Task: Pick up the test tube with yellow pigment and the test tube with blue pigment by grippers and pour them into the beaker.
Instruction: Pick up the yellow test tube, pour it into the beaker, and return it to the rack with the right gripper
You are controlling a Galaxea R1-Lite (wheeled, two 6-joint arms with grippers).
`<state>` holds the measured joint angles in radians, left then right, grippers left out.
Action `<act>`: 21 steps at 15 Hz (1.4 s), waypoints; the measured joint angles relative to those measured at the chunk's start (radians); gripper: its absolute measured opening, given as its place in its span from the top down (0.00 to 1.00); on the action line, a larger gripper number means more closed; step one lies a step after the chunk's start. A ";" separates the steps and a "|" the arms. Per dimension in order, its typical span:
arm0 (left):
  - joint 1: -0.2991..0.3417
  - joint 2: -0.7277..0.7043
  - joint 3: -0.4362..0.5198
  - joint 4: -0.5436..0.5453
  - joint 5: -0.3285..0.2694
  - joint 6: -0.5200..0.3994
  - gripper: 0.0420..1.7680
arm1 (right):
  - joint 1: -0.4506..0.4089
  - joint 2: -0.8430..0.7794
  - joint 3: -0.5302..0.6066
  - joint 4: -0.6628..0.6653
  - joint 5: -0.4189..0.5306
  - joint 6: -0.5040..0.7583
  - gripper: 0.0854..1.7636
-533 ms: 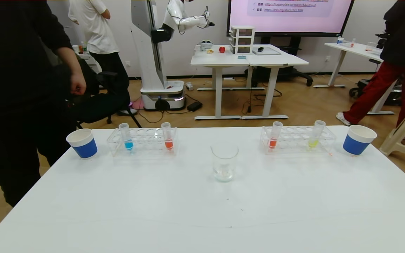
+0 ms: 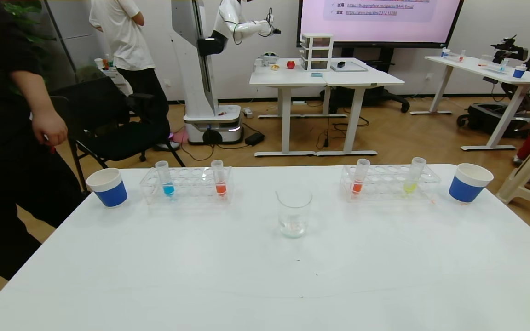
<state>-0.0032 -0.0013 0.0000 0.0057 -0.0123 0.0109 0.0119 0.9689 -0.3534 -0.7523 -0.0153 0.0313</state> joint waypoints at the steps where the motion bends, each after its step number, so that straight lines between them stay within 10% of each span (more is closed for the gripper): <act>1: 0.000 0.000 0.000 0.000 0.000 0.000 0.01 | 0.000 0.100 -0.016 -0.057 0.010 0.001 0.02; 11: 0.000 0.000 0.000 0.000 0.000 0.000 0.01 | -0.046 0.965 -0.096 -0.754 0.070 0.006 0.02; 21: 0.000 0.000 0.000 0.000 0.000 0.000 0.01 | -0.072 1.279 -0.376 -0.782 0.078 0.064 0.02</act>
<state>-0.0032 -0.0013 0.0000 0.0057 -0.0119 0.0109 -0.0600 2.2474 -0.7298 -1.5345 0.0623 0.0955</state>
